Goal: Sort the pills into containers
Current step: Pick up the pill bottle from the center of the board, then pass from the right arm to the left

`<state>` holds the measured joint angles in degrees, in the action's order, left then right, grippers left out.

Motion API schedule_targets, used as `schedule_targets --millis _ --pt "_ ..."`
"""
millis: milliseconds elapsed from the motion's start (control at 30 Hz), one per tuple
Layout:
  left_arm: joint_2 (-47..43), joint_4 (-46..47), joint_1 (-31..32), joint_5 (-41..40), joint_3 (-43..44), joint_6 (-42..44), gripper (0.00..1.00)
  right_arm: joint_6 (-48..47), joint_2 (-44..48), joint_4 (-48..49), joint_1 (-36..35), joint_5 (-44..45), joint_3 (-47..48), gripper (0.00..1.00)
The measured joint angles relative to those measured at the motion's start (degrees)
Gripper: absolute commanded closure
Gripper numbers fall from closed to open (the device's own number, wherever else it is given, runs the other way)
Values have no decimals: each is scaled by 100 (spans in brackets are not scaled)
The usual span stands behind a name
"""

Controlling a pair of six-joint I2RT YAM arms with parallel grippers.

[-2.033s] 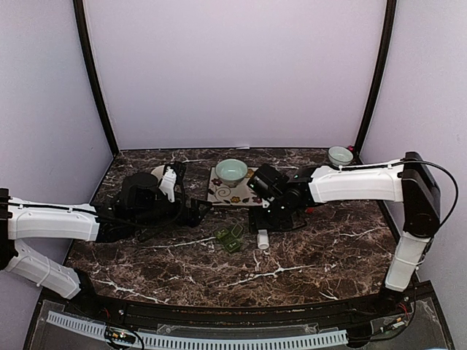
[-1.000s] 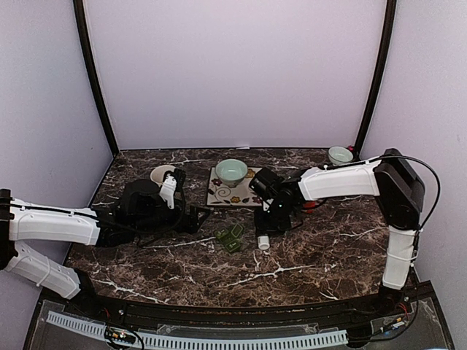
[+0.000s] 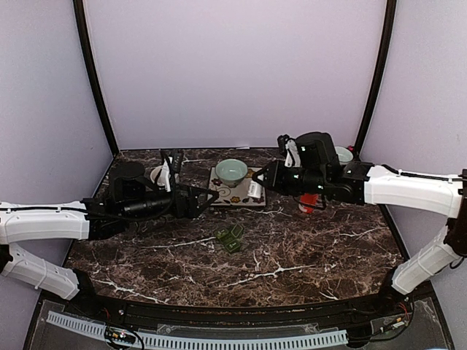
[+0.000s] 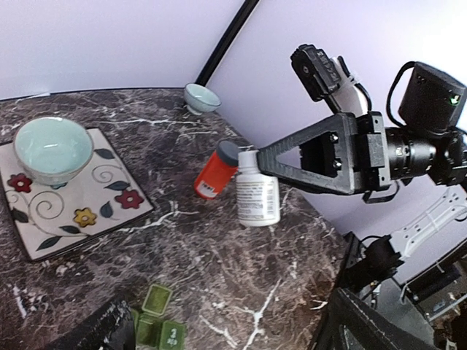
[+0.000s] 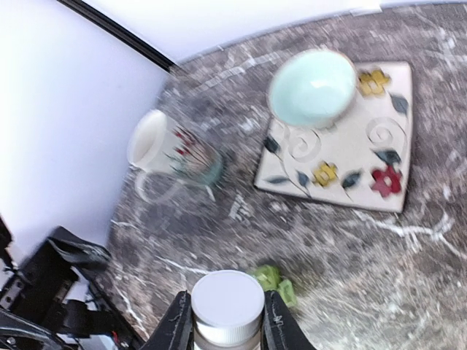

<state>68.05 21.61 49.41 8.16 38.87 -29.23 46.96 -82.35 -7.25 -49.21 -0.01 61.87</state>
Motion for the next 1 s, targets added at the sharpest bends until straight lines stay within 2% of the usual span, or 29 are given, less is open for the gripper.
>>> schedule_targets --millis 267,433,633,1000 --pt "28 280 0 710 540 -435 6 -15 297 1541 -11 33 -291 100" --pt "170 487 -129 1119 933 -553 13 63 332 2157 -114 216 -293 100" --pt "485 745 -439 1475 953 -682 16 444 332 2404 -289 461 -245 100" --pt "623 925 -452 1331 953 -262 18 1526 284 2433 -492 841 -7 100"
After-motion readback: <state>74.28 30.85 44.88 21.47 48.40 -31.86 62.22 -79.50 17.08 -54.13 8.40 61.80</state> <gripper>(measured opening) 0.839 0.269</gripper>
